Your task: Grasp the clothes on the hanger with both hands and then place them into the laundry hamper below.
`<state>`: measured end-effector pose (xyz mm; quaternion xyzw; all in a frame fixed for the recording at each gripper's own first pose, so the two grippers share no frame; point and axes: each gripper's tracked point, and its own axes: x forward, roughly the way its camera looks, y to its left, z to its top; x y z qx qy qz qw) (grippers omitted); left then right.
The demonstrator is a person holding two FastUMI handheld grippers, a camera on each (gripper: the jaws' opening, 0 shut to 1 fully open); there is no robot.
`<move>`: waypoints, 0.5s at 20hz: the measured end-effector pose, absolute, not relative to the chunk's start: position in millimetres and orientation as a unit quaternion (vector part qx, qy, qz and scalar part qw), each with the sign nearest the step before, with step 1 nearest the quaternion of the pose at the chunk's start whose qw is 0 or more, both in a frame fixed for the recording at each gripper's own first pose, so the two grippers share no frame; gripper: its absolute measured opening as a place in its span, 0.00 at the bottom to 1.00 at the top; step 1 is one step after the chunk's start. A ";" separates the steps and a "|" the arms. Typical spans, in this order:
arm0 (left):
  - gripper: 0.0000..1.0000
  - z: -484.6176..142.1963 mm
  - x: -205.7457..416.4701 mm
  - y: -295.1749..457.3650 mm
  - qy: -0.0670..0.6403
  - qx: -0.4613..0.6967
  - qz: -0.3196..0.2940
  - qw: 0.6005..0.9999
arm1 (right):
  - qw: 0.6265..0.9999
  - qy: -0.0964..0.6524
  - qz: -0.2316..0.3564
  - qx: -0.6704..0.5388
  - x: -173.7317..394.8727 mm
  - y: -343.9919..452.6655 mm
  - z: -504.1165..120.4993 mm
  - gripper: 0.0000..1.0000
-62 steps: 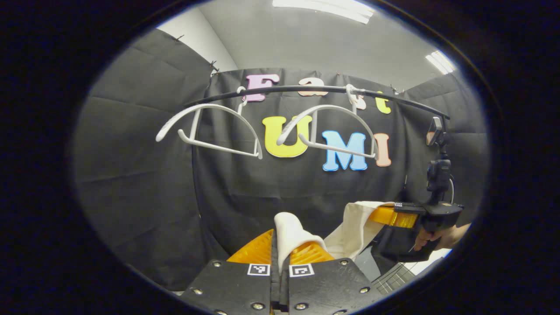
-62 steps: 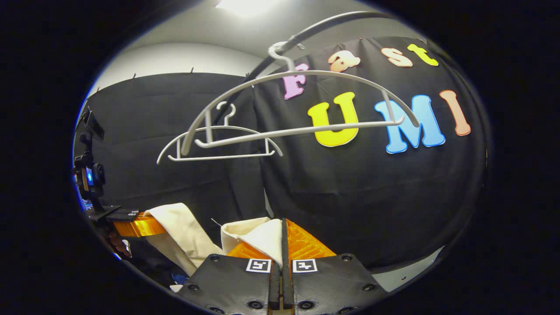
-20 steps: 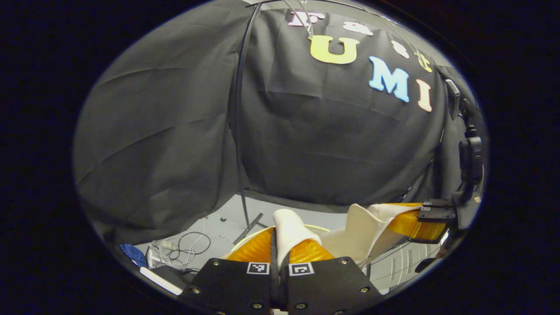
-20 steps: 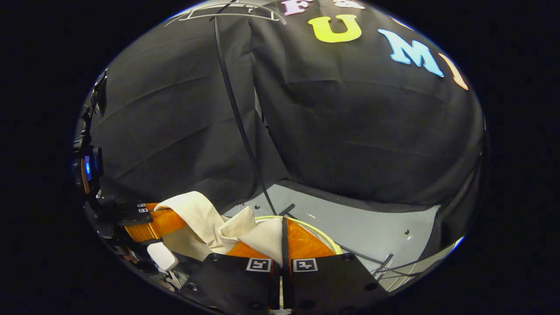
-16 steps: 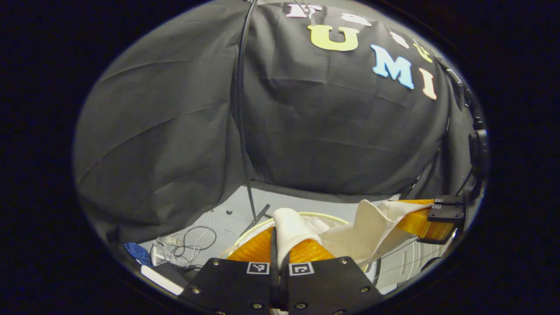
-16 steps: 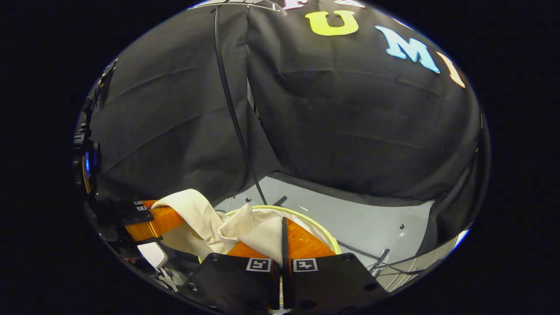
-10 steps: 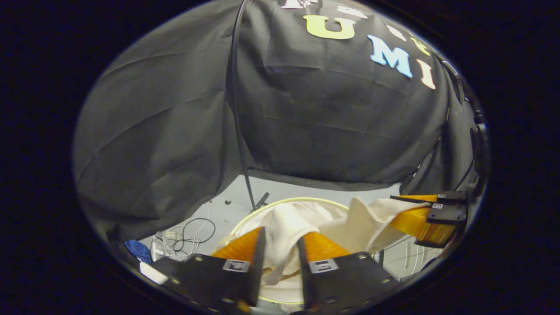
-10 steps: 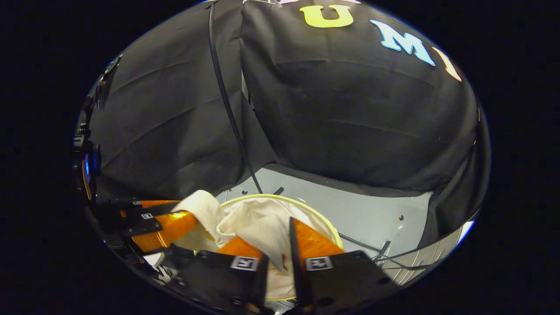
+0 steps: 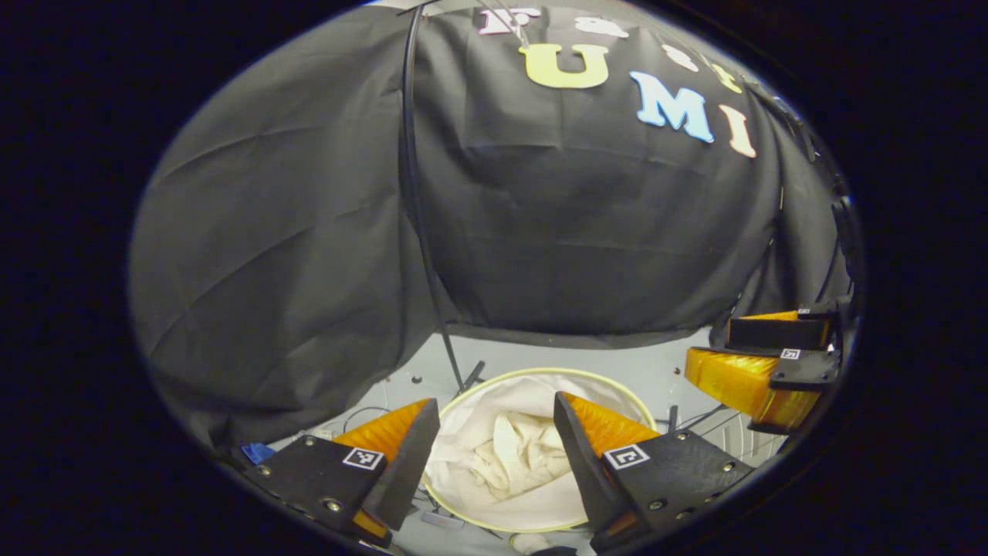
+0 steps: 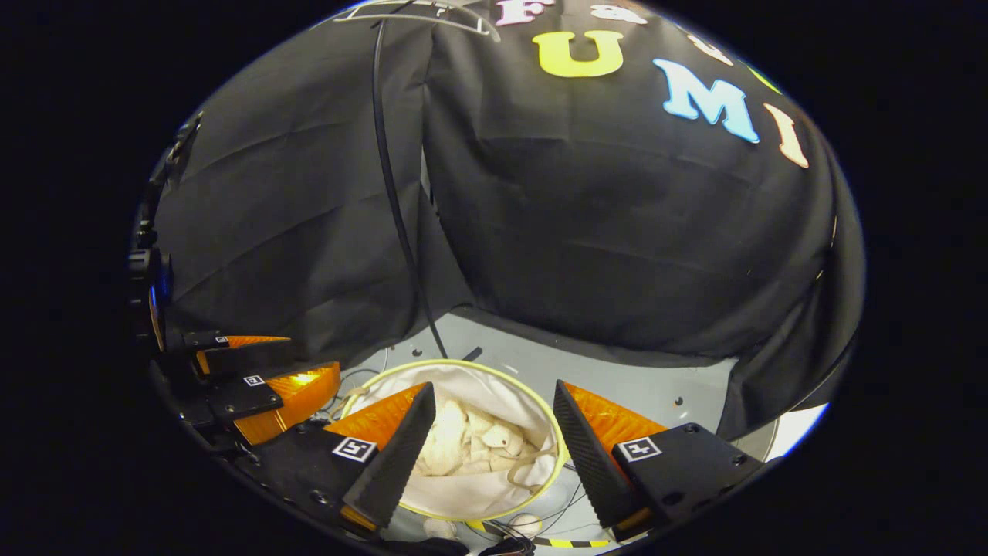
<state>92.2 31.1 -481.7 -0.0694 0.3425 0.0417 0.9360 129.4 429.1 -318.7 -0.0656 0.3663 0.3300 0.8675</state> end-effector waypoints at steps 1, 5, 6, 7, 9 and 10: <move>0.87 -462.4 94.0 31.8 0.330 -0.067 0.039 0.941 | 0.875 0.352 0.327 -0.060 133.4 425.4 -298.8 0.99; 0.87 -381.7 99.6 38.6 0.276 -0.059 0.042 0.958 | 0.898 0.298 0.320 -0.046 140.2 408.9 -236.6 0.97; 0.87 -358.8 104.4 37.8 0.256 -0.061 0.043 0.964 | 0.903 0.284 0.320 -0.047 138.7 402.3 -222.0 0.99; 0.87 -334.9 107.8 37.6 0.235 -0.061 0.045 0.969 | 0.907 0.270 0.320 -0.051 139.2 395.3 -207.5 0.99; 0.87 -291.3 108.6 38.6 0.203 -0.057 0.047 0.976 | 0.917 0.239 0.316 -0.053 140.9 376.1 -172.5 0.99; 0.87 -270.3 107.3 39.3 0.188 -0.057 0.049 0.979 | 0.922 0.223 0.312 -0.051 142.3 368.5 -156.1 0.97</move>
